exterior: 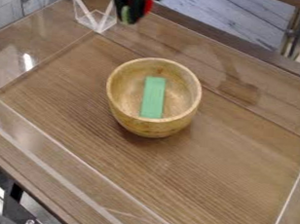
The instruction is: Move the red fruit to the right
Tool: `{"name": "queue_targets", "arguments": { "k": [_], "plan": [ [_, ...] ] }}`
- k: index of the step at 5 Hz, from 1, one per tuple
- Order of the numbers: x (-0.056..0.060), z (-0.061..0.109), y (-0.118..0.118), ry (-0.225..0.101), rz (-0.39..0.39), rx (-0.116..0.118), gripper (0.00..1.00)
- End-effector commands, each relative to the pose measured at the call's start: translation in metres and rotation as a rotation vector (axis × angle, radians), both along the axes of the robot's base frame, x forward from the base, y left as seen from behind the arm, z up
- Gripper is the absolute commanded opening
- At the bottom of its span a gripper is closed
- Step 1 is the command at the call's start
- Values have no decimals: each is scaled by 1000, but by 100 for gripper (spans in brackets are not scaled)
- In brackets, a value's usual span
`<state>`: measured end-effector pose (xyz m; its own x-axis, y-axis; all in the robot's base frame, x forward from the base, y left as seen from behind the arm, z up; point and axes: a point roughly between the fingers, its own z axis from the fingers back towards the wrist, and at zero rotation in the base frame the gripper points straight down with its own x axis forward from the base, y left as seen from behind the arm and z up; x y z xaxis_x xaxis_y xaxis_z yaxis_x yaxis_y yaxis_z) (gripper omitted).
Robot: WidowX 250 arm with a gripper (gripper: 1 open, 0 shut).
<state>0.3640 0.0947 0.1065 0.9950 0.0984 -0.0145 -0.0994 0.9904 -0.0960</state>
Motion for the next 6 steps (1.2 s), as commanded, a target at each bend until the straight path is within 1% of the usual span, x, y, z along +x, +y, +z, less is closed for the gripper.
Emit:
{"name": "queue_targets", "arguments": {
  "k": [1, 2, 3, 4, 5, 6],
  "plan": [
    [11, 23, -48, -89, -48, 12, 0],
    [8, 8, -90, -74, -89, 6, 0],
    [7, 11, -108, -91, -161, -5, 0],
    [7, 6, -104, -96, -194, -2, 0],
    [8, -9, -111, -106, -261, 1, 0],
    [8, -21, -116, -115, -311, 2, 0]
  ]
}}
